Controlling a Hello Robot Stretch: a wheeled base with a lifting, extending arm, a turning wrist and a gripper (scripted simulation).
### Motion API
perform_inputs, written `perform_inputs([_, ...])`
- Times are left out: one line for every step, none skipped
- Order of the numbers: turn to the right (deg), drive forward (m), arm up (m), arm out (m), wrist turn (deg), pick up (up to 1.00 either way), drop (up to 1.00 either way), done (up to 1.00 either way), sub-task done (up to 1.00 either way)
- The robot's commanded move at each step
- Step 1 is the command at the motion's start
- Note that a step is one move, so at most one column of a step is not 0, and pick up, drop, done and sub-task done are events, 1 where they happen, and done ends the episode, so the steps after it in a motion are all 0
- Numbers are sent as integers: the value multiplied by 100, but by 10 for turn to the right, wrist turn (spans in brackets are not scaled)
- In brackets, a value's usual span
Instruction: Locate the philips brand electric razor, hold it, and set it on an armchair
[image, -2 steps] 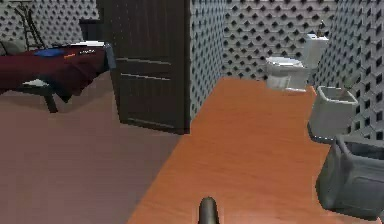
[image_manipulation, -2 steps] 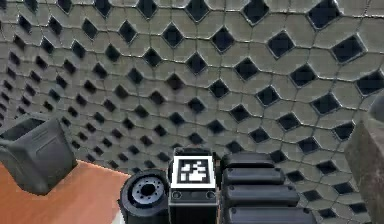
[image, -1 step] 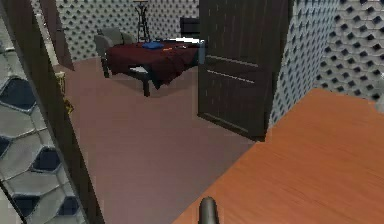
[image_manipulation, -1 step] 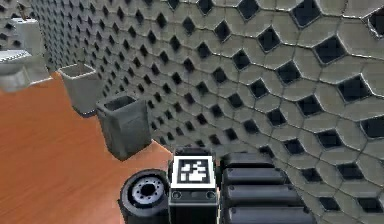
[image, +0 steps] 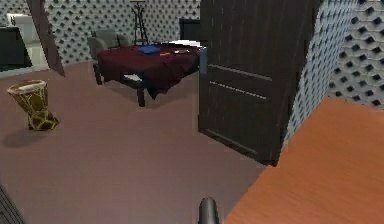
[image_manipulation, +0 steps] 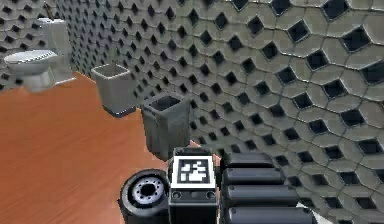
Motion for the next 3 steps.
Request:
perform_inputs([-210, 0, 0, 0, 0, 0, 0, 0, 0])
perform_inputs([0, 100, 0, 0, 0, 0, 0, 0, 0])
perform_inputs([-120, 0, 0, 0, 0, 0, 0, 0, 0])
